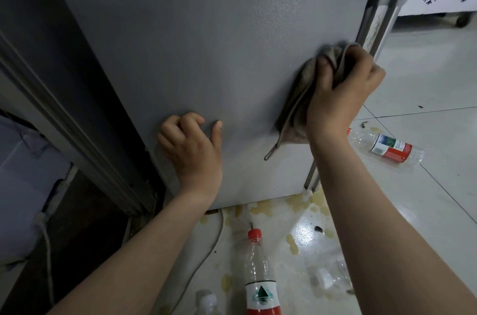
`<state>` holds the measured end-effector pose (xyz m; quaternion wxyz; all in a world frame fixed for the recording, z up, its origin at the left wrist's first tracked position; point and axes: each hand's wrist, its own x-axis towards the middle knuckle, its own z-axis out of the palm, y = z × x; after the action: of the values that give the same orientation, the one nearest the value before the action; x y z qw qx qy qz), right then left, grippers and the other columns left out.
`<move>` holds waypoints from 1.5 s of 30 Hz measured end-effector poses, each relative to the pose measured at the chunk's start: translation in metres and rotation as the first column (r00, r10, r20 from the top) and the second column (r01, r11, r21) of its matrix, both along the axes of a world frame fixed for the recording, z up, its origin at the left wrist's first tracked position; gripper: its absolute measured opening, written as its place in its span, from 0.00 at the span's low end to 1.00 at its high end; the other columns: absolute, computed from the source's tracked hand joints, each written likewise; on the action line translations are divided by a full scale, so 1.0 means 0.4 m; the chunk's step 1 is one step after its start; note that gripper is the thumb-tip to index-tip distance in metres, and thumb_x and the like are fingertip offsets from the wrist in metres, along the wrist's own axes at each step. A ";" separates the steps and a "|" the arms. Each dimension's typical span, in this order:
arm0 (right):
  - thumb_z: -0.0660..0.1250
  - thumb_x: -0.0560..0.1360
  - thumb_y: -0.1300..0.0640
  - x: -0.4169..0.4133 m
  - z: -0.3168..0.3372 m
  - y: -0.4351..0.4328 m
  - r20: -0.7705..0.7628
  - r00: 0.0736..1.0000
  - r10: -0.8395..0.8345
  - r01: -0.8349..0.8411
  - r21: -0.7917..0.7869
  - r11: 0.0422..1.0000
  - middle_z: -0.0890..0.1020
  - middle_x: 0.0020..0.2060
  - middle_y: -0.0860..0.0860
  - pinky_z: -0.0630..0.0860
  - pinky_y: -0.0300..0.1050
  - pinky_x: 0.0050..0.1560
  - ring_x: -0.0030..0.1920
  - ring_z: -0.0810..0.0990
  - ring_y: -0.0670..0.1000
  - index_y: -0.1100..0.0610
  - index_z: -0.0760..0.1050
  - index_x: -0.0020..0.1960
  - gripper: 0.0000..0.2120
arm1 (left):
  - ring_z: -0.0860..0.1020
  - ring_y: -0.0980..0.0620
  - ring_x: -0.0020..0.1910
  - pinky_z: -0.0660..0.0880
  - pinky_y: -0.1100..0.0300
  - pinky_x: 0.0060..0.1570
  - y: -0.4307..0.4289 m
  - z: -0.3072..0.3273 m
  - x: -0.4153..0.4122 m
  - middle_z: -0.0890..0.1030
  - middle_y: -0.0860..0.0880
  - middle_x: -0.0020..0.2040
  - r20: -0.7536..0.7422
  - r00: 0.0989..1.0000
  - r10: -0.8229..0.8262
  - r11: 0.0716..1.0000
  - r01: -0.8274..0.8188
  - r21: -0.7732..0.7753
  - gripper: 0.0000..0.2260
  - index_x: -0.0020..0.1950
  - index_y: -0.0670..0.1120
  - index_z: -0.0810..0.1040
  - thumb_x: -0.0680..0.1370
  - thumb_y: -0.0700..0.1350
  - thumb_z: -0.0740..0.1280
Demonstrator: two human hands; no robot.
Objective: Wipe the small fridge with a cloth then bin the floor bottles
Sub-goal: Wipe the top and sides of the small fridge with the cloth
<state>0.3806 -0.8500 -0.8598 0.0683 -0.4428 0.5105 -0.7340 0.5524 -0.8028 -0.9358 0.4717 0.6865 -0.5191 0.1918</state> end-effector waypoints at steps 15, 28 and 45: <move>0.62 0.78 0.59 -0.029 -0.265 0.050 0.041 0.998 0.047 -0.059 0.346 0.936 0.68 0.57 0.57 0.61 0.26 0.53 0.49 0.66 0.42 0.64 0.69 0.60 0.13 | 0.63 0.44 0.49 0.62 0.51 0.48 0.006 0.000 0.002 0.72 0.36 0.52 -0.007 1.000 -0.011 0.999 0.011 0.031 0.15 0.48 0.47 0.63 0.73 0.54 0.64; 0.69 0.73 0.63 0.026 -0.240 0.075 -0.113 0.981 0.156 -0.122 0.268 0.956 0.63 0.54 0.56 0.55 0.17 0.55 0.53 0.65 0.49 0.68 0.69 0.59 0.18 | 0.69 0.38 0.51 0.66 0.49 0.47 0.013 -0.002 0.004 0.73 0.35 0.53 0.034 0.999 -0.006 0.998 0.004 0.058 0.15 0.48 0.48 0.62 0.72 0.53 0.66; 0.64 0.75 0.66 0.007 -0.406 0.095 0.094 0.994 0.048 -0.098 0.657 0.748 0.66 0.60 0.63 0.59 0.28 0.47 0.48 0.68 0.54 0.66 0.69 0.58 0.13 | 0.68 0.38 0.51 0.63 0.52 0.49 0.022 -0.008 0.022 0.73 0.36 0.54 0.055 0.997 -0.058 0.996 0.054 0.078 0.15 0.48 0.48 0.62 0.72 0.52 0.66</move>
<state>0.3834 -0.8122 -1.0224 0.2669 -0.3836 0.7162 -0.5184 0.5610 -0.7941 -0.9390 0.4354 0.6834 -0.5584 0.1779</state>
